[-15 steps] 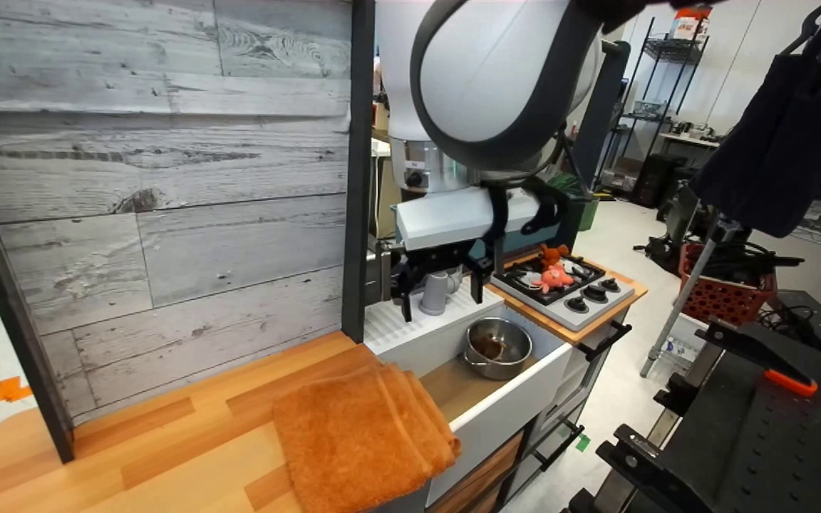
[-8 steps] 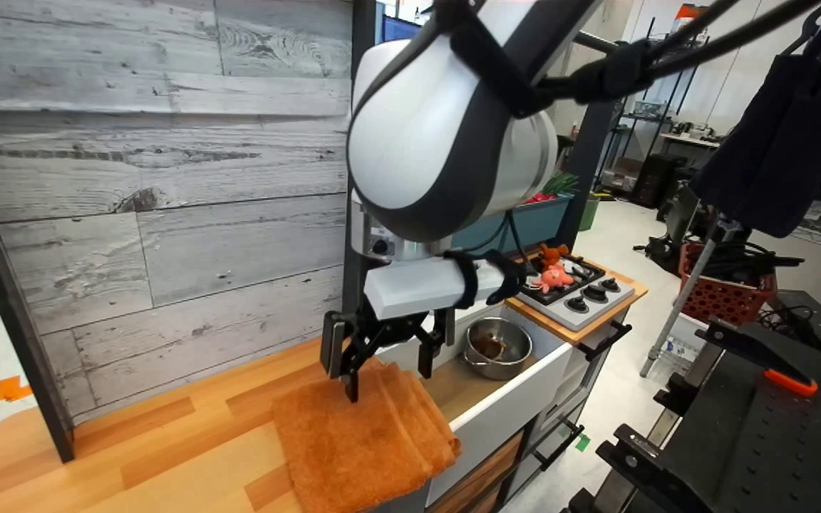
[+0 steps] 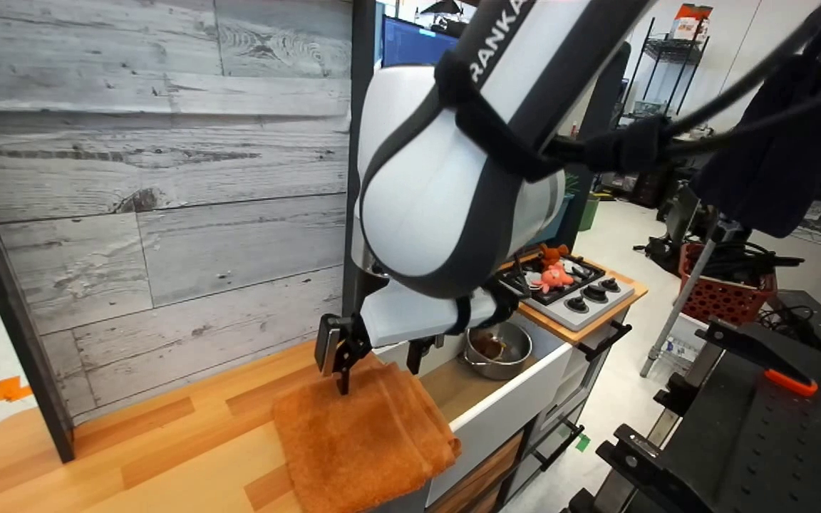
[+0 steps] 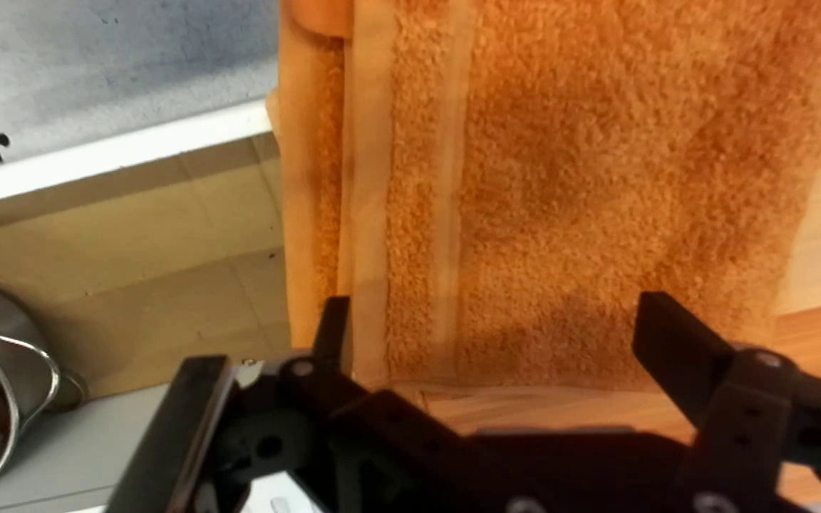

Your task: Pick up the plush toys from the counter and stove and put them in the pot, then wipe the counter

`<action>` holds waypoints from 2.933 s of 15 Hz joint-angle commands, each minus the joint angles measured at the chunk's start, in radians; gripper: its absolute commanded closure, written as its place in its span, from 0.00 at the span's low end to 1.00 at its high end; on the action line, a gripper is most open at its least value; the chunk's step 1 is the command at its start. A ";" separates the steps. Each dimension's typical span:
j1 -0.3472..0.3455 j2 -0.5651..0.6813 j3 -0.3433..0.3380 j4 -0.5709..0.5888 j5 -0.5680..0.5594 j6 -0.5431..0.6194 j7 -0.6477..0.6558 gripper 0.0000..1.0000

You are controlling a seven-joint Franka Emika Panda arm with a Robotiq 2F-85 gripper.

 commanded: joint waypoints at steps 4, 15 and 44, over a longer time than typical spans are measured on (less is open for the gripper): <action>0.152 0.085 -0.071 -0.038 0.071 0.275 -0.004 0.00; 0.067 0.170 -0.019 0.062 0.159 0.122 -0.028 0.00; 0.146 0.502 -0.073 0.655 0.102 -0.073 0.113 0.00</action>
